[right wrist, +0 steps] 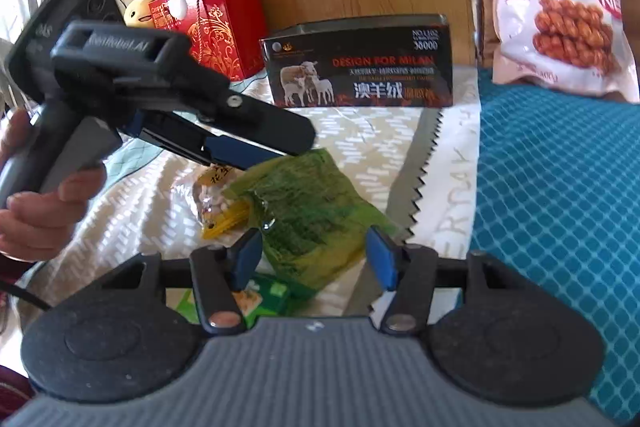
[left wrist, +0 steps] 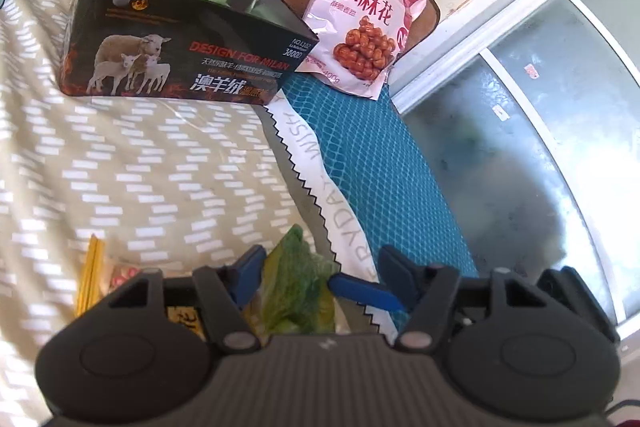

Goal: Organize snacks

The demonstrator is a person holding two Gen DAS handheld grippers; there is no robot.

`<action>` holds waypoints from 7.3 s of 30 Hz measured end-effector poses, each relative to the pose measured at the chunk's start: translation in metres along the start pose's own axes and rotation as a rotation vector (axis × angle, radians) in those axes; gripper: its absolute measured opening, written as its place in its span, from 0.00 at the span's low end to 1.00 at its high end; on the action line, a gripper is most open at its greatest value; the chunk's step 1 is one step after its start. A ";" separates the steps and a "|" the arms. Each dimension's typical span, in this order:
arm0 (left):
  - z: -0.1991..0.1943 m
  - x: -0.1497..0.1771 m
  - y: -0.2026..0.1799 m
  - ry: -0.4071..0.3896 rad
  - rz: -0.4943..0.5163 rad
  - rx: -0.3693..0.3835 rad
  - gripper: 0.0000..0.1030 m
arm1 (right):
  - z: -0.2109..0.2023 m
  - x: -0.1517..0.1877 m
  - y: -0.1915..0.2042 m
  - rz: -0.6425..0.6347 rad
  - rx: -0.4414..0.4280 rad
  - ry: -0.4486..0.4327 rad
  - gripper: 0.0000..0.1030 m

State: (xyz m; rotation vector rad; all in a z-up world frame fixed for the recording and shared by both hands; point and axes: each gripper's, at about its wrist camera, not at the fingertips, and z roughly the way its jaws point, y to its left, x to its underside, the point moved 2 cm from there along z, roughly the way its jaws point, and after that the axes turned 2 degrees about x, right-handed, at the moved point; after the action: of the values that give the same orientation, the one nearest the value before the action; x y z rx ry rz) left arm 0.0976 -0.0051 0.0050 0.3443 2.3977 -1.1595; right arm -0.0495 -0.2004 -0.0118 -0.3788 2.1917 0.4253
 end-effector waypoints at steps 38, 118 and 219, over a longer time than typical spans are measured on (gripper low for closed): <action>-0.041 -0.064 -0.009 -0.257 0.064 0.010 0.19 | 0.009 -0.059 0.036 -0.383 0.221 -0.300 0.29; -0.040 0.049 0.026 -0.044 -0.107 0.010 0.48 | -0.024 0.009 -0.016 0.025 -0.174 0.081 0.53; -0.018 0.052 -0.002 -0.357 0.174 -0.665 0.56 | 0.017 -0.010 -0.002 0.185 0.274 -0.277 0.49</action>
State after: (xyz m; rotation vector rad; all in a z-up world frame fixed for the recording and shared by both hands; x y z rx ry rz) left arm 0.0471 0.0092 -0.0099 0.1064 2.2179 -0.2734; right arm -0.0307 -0.1937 -0.0139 0.0325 1.9840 0.2536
